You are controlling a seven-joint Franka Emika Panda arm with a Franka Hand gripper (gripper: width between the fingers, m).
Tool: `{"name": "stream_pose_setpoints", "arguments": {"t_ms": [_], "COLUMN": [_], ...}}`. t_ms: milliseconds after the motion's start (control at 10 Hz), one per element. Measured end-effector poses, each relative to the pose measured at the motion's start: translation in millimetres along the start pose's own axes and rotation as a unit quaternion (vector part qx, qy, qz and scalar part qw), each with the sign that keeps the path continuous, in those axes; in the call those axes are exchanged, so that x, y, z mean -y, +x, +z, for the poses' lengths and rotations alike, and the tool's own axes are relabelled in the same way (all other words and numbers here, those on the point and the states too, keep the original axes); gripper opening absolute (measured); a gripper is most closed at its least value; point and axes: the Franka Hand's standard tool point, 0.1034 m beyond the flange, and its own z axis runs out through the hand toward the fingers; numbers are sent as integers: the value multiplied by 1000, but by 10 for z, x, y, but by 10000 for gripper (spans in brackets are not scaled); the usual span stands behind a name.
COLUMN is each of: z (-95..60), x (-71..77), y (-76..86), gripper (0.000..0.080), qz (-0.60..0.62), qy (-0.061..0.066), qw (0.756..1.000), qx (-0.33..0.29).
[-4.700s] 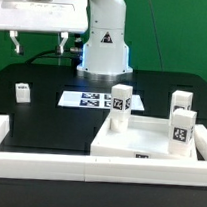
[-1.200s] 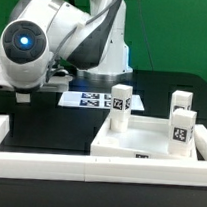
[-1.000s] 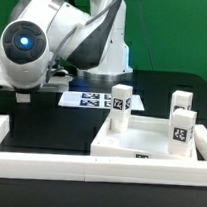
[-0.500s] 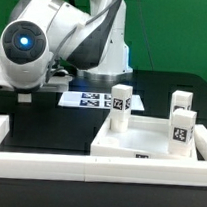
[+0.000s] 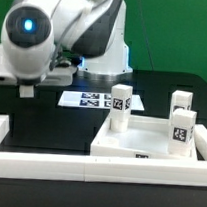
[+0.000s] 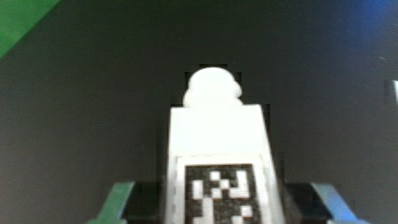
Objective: Assemble square table
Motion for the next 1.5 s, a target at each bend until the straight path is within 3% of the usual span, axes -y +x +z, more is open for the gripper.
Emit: {"name": "stream_pose_setpoints", "arguments": {"t_ms": [200, 300, 600, 700, 900, 1000, 1100, 1200, 1300, 1500], "z": [-356, -442, -445, -536, -1101, -1401, -1723, -1944, -1945, -1906], "x": [193, 201, 167, 200, 466, 558, 616, 607, 572, 578], "y": [-124, -146, -95, -48, 24, 58, 50, 38, 89, 80], "gripper": [287, 287, 287, 287, 287, 287, 287, 287, 287, 287], "qz": [3, -5, -7, -1, 1, 8, 15, 20, 17, 19], "qy": [10, 5, -2, -4, -13, -7, -3, -6, -15, -15], "qw": [1000, 999, 990, 983, 967, 956, 944, 934, 915, 895], "qx": [-15, -41, -141, -181, -254, -294, -329, -357, -402, -445]}}
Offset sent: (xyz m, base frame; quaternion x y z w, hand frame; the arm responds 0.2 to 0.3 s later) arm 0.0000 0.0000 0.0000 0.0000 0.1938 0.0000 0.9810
